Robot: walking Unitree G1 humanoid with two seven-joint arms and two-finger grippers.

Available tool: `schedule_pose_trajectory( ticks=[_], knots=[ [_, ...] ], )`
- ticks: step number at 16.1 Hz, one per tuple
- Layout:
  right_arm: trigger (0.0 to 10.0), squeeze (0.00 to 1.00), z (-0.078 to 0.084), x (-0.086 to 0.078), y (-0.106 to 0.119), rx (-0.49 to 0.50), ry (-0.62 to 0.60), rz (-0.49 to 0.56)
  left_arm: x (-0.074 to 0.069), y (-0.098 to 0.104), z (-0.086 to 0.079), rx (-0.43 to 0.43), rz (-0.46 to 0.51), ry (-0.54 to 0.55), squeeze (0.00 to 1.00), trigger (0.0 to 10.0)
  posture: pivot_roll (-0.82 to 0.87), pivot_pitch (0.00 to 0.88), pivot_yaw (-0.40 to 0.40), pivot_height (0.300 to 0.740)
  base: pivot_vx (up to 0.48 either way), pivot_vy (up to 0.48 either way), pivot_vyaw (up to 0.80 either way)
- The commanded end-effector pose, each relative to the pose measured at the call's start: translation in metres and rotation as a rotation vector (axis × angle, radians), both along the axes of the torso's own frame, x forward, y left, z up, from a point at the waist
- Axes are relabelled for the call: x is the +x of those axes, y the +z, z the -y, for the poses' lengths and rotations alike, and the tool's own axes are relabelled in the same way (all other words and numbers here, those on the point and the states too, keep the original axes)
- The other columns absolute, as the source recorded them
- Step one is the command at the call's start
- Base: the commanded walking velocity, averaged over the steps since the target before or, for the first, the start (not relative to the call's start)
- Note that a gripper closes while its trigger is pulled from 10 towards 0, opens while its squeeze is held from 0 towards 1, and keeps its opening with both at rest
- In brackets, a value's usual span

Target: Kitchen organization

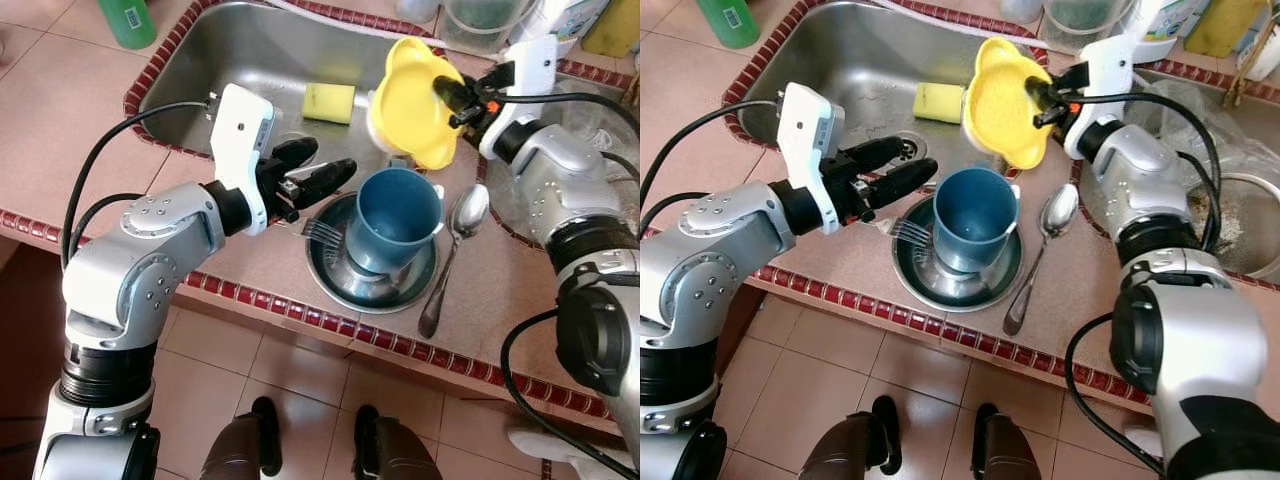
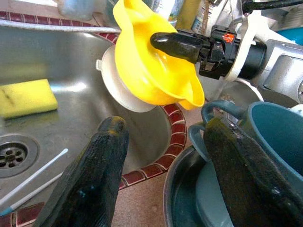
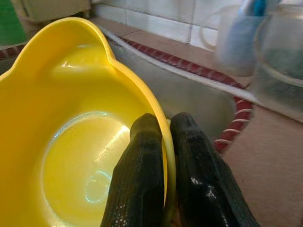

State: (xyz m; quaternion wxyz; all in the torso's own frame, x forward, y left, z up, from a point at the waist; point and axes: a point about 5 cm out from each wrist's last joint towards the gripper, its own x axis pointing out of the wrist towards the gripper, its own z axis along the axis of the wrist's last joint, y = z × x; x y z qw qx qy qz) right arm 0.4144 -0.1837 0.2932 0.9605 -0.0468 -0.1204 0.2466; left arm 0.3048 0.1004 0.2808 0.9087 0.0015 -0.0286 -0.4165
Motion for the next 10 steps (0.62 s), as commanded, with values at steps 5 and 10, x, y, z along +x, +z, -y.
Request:
schedule_pose_trajectory(
  ticks=[5,10],
  knots=[
    [10.0,0.0,-0.01,0.001,0.012,0.014,0.059,-0.003,-0.006,0.004,0.004,-0.007,0.013,-0.023,0.0,10.0,-0.01,0.372,-0.042,0.74,0.0,0.0,0.0],
    [10.0,1.0,-0.022,0.001,0.021,0.056,0.129,0.016,-0.007,0.005,0.003,-0.005,0.016,-0.02,0.0,10.0,0.0,0.372,-0.046,0.74,0.0,0.0,0.0]
  ],
)
